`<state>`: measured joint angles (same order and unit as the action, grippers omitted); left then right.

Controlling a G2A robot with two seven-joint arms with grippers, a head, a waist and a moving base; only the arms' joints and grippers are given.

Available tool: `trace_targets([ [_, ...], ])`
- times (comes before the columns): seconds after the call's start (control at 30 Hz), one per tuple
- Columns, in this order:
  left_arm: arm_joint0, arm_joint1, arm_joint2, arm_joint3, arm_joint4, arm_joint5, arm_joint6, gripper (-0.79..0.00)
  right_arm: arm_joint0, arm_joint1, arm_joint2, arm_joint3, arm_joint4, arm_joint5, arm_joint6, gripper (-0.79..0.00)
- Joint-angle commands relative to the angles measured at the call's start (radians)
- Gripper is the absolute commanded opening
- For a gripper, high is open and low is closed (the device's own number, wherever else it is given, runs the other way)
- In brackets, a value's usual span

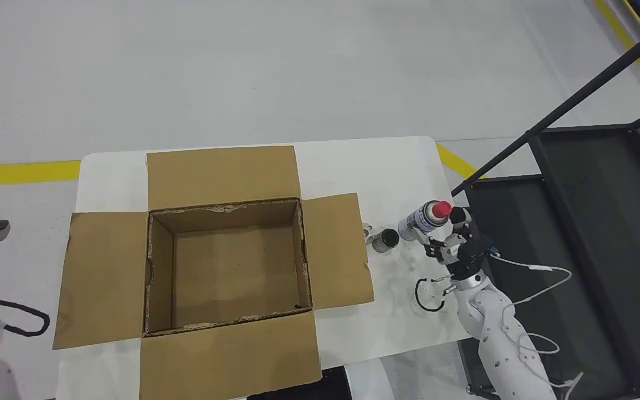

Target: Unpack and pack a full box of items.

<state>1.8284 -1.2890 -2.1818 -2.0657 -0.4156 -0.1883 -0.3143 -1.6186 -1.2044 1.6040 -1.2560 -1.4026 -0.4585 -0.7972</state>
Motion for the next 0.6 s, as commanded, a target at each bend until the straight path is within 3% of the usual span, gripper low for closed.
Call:
trace_targets([
  [0.0, 0.000, 0.000, 0.000, 0.000, 0.000, 0.000, 0.000, 0.000, 0.000, 0.001, 0.001, 0.018, 0.011, -0.019, 0.010, 0.000],
  [0.3, 0.000, 0.000, 0.000, 0.000, 0.000, 0.000, 0.000, 0.000, 0.002, 0.005, -0.005, 0.109, 0.018, -0.041, 0.010, 0.000],
  [0.57, 0.000, 0.000, 0.000, 0.000, 0.000, 0.000, 0.000, 0.000, 0.076, -0.010, -0.057, 0.204, 0.074, -0.016, 0.009, 0.000],
])
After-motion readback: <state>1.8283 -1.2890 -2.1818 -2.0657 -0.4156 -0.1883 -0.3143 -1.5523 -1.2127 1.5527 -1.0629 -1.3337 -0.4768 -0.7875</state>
